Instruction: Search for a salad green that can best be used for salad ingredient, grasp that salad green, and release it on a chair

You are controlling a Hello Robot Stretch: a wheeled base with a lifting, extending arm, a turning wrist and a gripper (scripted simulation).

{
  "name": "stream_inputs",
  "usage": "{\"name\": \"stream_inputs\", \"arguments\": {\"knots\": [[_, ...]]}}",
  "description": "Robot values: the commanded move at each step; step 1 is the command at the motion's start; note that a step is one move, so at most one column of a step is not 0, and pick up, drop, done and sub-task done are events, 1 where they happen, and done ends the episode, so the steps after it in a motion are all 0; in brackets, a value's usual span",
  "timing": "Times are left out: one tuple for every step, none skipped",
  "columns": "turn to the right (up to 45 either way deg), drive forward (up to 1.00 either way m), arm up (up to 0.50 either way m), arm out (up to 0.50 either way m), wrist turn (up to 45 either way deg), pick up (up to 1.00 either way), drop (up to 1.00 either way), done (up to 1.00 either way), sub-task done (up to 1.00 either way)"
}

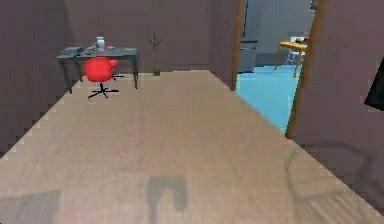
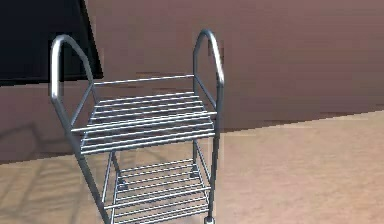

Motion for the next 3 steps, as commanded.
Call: {"name": "stream_inputs", "arguments": {"knots": [[-9.0, 0.0, 0.0, 0.0, 0.0, 0.0, 0.0, 0.0, 0.0], [0.0, 0.4, 0.0, 0.0, 0.0, 0.0, 0.0, 0.0, 0.0], [27.0, 0.0, 0.0, 0.0, 0.0, 0.0, 0.0, 0.0, 0.0]]}}
